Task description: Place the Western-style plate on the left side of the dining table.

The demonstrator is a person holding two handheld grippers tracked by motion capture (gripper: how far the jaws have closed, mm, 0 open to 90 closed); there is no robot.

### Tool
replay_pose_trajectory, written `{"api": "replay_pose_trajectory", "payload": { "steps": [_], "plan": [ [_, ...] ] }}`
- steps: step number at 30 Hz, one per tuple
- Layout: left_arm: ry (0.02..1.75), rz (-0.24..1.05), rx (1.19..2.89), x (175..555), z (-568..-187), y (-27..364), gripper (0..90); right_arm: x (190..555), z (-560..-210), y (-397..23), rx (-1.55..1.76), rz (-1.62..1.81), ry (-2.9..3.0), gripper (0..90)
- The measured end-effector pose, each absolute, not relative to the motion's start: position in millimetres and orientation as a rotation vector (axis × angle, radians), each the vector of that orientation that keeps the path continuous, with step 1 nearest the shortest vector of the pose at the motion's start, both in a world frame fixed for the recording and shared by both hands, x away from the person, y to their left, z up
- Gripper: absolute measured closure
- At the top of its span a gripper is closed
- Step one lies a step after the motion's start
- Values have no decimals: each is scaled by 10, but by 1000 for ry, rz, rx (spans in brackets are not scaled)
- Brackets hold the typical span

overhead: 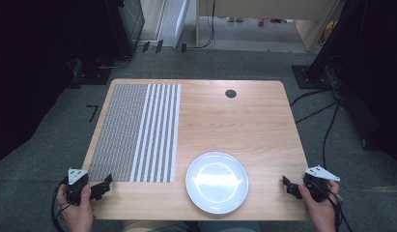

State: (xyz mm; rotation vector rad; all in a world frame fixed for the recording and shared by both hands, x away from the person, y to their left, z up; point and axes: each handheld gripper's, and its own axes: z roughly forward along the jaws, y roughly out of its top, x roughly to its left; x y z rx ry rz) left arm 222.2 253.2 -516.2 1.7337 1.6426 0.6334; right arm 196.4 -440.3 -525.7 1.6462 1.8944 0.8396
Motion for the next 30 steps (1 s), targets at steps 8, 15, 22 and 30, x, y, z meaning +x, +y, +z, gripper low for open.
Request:
{"api": "replay_pose_trajectory", "payload": {
  "steps": [8,15,22,30],
  "plan": [
    [1680,650,1685,2214,-5136,2524,102,1966,-5257,-4403,1648,840,1894,78],
    [1664,648,1691,2221,-5104,2437,102,1965,-5257,-4408,1650,843,1891,80],
    [1610,643,1702,2194,-5038,2320,102,1962,-5257,-4403,1649,837,1890,84],
    [1567,616,1724,2203,-5033,2188,102,1941,-5250,-4409,1671,839,1845,140]
  ]
}}
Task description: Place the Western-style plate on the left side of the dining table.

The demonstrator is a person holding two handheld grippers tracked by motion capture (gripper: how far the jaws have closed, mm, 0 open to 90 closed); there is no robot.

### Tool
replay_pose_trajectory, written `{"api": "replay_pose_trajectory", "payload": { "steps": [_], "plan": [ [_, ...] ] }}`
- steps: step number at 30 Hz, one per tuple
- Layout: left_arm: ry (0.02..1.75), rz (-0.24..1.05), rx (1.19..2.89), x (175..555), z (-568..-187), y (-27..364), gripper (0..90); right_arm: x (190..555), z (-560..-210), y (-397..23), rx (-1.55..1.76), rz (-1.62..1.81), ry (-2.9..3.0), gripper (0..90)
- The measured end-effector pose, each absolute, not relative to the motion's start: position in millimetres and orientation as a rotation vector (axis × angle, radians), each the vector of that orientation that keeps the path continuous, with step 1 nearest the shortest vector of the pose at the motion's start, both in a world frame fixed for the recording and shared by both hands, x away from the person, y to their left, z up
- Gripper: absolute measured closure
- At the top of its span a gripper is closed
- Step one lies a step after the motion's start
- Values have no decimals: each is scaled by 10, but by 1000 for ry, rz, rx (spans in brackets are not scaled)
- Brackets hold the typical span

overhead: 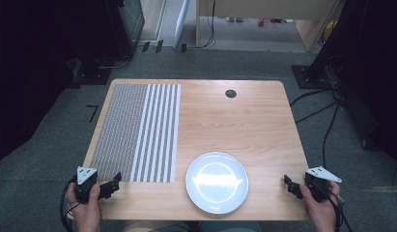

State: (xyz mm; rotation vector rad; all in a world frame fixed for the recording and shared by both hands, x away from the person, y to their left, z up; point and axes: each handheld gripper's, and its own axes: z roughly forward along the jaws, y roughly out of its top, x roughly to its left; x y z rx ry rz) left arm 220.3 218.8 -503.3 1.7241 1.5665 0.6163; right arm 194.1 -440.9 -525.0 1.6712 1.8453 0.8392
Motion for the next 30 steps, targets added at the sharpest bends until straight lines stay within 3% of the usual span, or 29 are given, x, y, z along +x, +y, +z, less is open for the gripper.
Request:
{"api": "replay_pose_trajectory", "payload": {
  "steps": [30],
  "plan": [
    [1427,568,1821,2192,-4990,1711,103,1927,-5083,-4088,1654,924,1827,144]
  ]
}}
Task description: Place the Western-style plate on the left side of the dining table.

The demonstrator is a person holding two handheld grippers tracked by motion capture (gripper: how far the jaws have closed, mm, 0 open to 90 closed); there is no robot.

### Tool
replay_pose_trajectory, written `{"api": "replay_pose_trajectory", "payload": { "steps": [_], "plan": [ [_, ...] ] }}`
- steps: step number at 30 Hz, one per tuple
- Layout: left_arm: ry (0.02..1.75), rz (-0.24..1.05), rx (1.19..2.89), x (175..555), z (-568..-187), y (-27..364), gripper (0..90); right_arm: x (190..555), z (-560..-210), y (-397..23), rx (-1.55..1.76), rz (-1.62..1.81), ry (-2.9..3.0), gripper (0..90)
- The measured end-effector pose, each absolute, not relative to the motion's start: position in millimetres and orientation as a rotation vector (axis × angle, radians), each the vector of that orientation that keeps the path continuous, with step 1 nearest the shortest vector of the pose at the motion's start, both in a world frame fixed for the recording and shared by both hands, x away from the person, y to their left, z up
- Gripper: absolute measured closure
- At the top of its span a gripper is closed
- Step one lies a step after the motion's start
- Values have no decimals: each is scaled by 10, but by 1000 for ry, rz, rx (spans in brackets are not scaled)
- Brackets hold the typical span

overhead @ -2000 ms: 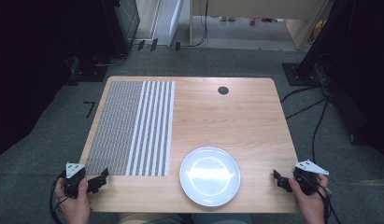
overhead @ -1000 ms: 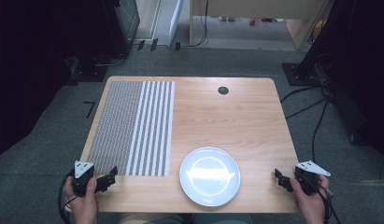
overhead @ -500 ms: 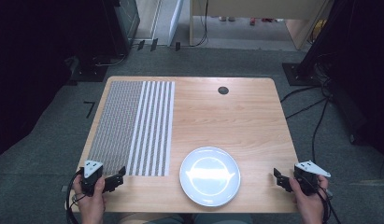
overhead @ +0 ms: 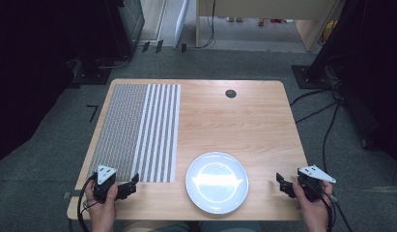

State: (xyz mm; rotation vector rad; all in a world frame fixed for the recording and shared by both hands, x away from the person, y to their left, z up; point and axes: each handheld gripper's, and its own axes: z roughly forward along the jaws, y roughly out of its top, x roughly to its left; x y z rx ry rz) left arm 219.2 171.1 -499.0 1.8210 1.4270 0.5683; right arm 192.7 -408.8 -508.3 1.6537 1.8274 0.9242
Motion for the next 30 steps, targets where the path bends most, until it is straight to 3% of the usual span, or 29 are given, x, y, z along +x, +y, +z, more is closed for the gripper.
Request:
{"api": "replay_pose_trajectory", "payload": {
  "steps": [19,30],
  "plan": [
    [1346,493,1885,2209,-4974,1406,103,1970,-5091,-3872,1615,926,1869,144],
    [1288,466,1896,2288,-4788,1172,103,2140,-4867,-3623,1600,963,1896,144]
  ]
}}
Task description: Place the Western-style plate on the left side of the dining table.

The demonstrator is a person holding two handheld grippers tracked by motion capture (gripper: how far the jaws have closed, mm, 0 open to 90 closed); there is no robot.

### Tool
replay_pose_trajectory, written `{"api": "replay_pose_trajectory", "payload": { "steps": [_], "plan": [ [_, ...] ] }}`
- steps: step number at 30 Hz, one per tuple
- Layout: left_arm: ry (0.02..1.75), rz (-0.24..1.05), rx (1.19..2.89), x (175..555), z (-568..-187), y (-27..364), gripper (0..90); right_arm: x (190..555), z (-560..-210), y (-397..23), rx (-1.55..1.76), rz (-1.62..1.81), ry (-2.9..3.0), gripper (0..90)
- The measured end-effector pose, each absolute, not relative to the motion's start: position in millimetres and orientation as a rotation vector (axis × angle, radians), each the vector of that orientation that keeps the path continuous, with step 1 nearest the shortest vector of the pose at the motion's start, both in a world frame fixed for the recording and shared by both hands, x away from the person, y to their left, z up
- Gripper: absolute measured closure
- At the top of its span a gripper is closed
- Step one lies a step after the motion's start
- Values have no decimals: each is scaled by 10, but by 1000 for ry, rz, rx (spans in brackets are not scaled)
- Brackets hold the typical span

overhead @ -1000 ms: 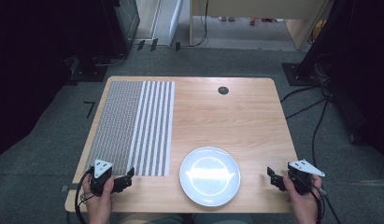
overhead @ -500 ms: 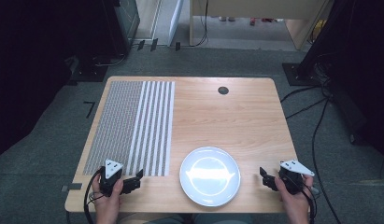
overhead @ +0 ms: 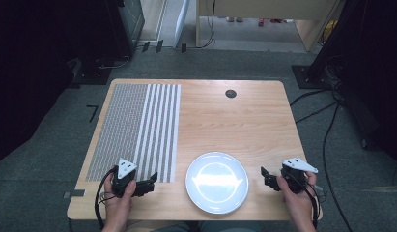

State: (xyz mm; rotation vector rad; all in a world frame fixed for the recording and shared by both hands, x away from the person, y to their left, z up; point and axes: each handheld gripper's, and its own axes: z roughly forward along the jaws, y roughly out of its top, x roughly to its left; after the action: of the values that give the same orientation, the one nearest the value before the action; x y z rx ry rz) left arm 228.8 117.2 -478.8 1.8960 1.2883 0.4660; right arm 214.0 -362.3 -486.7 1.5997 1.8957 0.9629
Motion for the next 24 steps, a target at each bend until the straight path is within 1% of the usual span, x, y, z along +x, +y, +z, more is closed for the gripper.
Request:
{"api": "replay_pose_trajectory", "payload": {
  "steps": [5,9,13,17,24],
  "plan": [
    [1273,452,1879,2346,-4707,1063,103,2179,-4801,-3561,1602,1024,1885,142],
    [1254,447,1867,2360,-4677,955,103,2171,-4850,-3563,1615,1036,1871,143],
    [1220,427,1886,2325,-4781,855,103,2126,-4903,-3553,1616,1031,1880,156],
    [1202,397,1902,2288,-4864,865,103,2073,-4898,-3558,1594,1038,1872,163],
    [1147,378,1922,2213,-4904,799,103,2035,-4934,-3498,1564,1030,1858,200]
  ]
}}
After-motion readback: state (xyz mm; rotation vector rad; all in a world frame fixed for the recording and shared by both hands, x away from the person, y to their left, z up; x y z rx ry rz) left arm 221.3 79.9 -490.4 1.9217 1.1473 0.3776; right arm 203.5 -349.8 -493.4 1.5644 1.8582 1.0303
